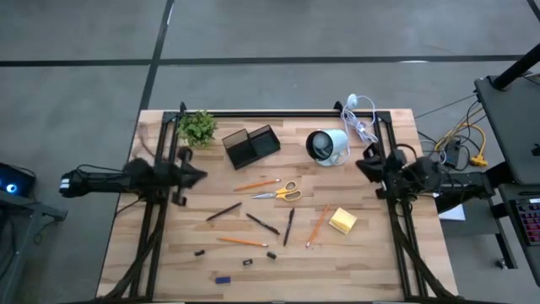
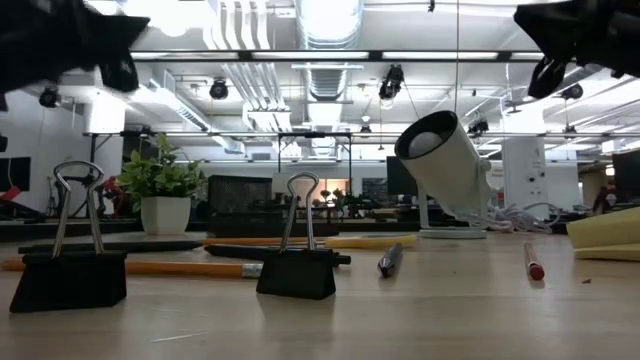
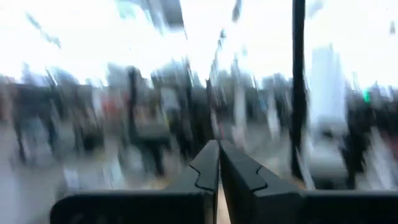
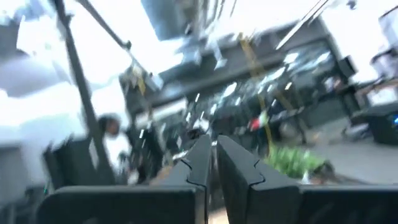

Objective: Pick and place office supplies into organizer
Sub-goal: Put the yellow sticky note into the black desk organizer

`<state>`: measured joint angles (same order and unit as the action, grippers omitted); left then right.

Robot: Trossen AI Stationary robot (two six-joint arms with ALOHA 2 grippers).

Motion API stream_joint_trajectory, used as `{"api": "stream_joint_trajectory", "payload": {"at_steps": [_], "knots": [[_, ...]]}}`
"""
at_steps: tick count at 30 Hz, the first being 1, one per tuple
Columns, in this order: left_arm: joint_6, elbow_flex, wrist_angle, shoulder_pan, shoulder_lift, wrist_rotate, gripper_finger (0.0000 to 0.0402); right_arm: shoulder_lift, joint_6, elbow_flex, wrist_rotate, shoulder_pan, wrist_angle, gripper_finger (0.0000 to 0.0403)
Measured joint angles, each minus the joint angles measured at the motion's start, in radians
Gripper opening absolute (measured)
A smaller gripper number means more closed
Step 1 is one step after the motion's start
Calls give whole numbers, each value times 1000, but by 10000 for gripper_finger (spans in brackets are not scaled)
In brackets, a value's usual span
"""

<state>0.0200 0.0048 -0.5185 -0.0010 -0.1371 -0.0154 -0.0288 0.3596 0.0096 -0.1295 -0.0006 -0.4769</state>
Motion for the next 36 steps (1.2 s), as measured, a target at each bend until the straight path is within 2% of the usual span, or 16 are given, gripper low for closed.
{"api": "stream_joint_trajectory", "payload": {"at_steps": [3, 6, 12, 14, 17, 19, 25, 29, 33, 36], "knots": [[-1, 0, -232, 1, 1, -44, 0, 0, 24, 0, -90, 0, -58, 18], [0, 0, -334, 1, 2, -77, 0, -1, 39, 0, -157, 0, -51, 18], [5, 0, -340, 1, -3, -81, 0, -2, 42, 0, -187, 0, -55, 18], [63, 0, -353, 0, -5, -93, 0, -2, 48, 0, -188, 0, -60, 18], [231, 0, -394, 0, -4, -189, 0, -2, 79, 0, -189, 0, -63, 18], [267, 0, -397, 1, -4, -231, 0, -2, 96, 0, -191, 0, -71, 18], [267, 0, -407, 1, -33, -232, 0, -2, 110, 0, -191, 0, -135, 18], [367, 1, -407, 1, -72, -241, 0, -2, 241, 0, -218, 0, -142, 19], [378, 8, -405, 1, -140, -244, 8, -9, 268, 0, -188, 0, -134, 41], [361, 22, -406, 0, -200, -278, 32, -19, 207, 0, -188, 0, -125, 70]]}}
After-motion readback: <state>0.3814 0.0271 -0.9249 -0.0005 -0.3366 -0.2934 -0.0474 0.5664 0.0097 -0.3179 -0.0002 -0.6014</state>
